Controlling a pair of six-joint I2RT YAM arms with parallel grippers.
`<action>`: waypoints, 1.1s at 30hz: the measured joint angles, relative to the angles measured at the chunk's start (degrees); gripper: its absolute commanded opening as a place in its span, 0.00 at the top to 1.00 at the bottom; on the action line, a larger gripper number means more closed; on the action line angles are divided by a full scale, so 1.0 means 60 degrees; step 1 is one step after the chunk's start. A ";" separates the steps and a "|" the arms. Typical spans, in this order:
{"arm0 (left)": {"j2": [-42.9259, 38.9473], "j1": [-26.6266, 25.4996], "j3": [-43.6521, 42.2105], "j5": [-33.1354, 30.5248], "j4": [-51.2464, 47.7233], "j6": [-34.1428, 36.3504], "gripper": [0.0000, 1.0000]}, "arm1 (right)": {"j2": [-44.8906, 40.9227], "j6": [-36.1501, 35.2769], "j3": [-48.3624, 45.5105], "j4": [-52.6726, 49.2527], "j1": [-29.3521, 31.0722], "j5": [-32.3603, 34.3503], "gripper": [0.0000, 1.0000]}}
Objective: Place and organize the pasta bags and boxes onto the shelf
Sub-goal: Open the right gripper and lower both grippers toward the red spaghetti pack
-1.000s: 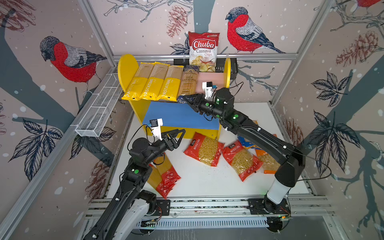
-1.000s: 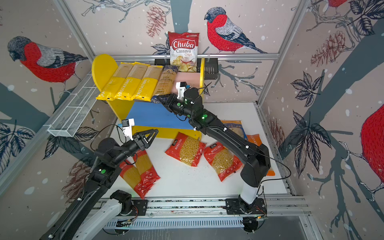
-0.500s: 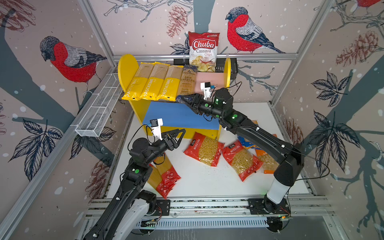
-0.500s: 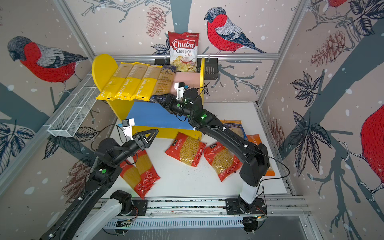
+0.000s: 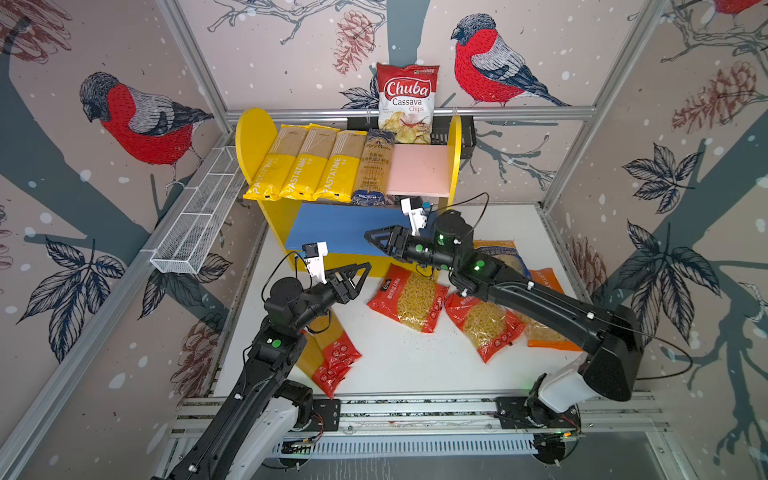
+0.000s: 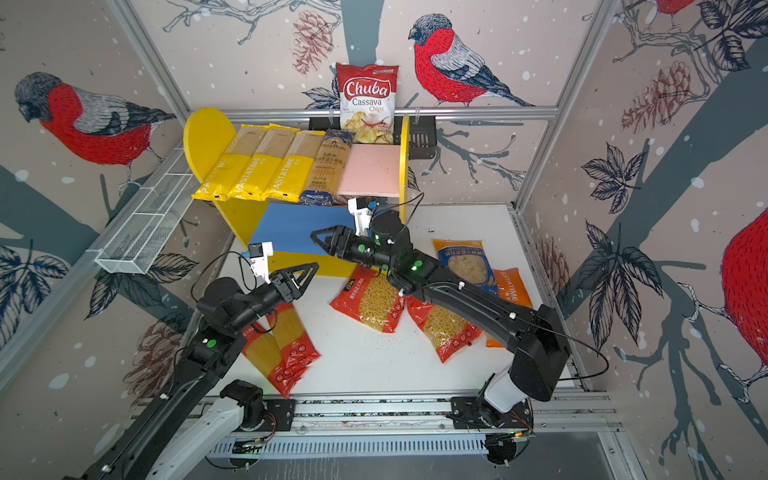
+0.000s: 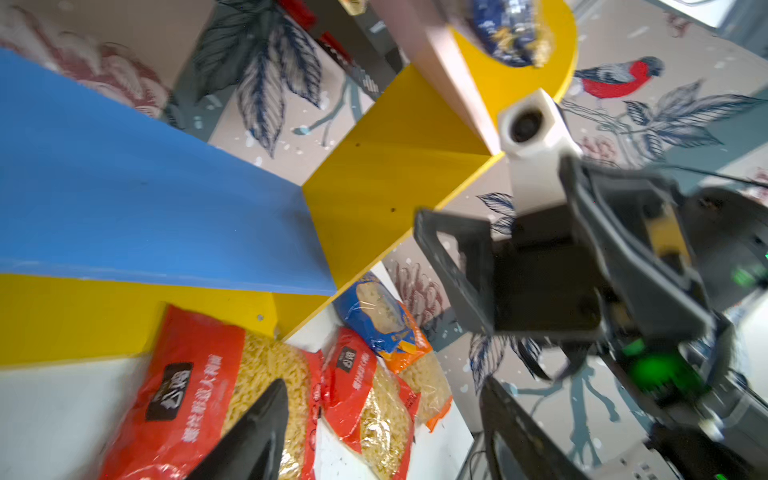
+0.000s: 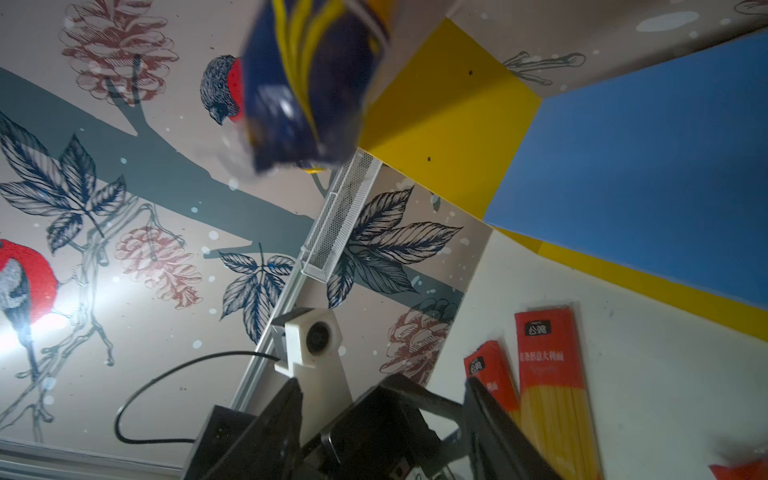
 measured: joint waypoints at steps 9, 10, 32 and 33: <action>0.0131 0.0011 -0.0015 -0.3118 -0.3293 0.0441 0.30 | 0.0637 -0.0794 -0.1730 -0.0659 0.1198 0.1184 0.43; 0.0036 0.0022 -0.0160 -0.3563 -0.3646 0.0397 0.30 | 0.0892 -0.0798 -0.1778 -0.0798 0.1315 0.1282 0.43; -0.1687 0.0255 -0.1792 -0.5748 -0.5406 -0.0896 0.30 | 0.5909 -0.0856 0.0572 -0.1275 0.2098 0.0138 0.47; -0.1676 0.0259 -0.1803 -0.5748 -0.5359 -0.0900 0.30 | 0.6014 -0.0849 0.0597 -0.1268 0.2076 0.0069 0.49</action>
